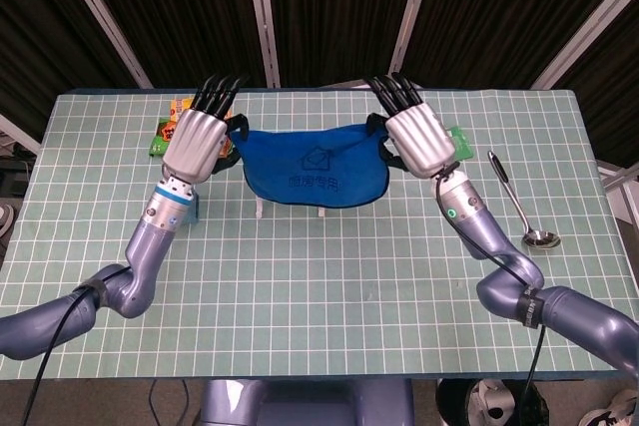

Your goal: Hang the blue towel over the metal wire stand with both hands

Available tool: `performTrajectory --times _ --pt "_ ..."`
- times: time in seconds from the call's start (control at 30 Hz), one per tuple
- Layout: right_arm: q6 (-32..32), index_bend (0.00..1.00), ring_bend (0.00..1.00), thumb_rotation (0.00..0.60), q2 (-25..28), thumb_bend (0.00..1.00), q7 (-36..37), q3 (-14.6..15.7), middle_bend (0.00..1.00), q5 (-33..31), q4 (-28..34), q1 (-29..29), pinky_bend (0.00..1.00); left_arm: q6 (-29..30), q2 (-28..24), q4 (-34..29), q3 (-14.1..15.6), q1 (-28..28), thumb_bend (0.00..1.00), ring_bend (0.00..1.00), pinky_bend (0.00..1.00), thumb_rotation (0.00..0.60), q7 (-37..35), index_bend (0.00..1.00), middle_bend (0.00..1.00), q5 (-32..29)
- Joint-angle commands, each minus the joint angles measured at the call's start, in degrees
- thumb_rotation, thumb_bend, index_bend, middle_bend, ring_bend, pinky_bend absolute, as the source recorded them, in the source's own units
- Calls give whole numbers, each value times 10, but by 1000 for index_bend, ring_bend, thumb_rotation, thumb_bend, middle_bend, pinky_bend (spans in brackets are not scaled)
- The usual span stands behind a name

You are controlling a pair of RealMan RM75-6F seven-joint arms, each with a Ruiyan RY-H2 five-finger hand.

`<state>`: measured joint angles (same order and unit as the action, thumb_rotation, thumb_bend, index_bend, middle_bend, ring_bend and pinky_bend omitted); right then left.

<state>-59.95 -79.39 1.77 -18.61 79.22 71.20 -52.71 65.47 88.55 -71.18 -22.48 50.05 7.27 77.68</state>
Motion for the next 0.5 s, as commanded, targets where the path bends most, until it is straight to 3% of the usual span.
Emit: performTrajectory --times 0.03,0.5 --pt "14 634 0 600 -21 552 16 4 0 -8 -26 -8 0 -20 18 29 8 7 489 0 0 600 -15 802 0 -17" --pt "31 634 0 600 -89 552 48 46 0 12 -116 -12 0 -52 64 121 45 7 491 0 0 600 -43 802 0 -35"
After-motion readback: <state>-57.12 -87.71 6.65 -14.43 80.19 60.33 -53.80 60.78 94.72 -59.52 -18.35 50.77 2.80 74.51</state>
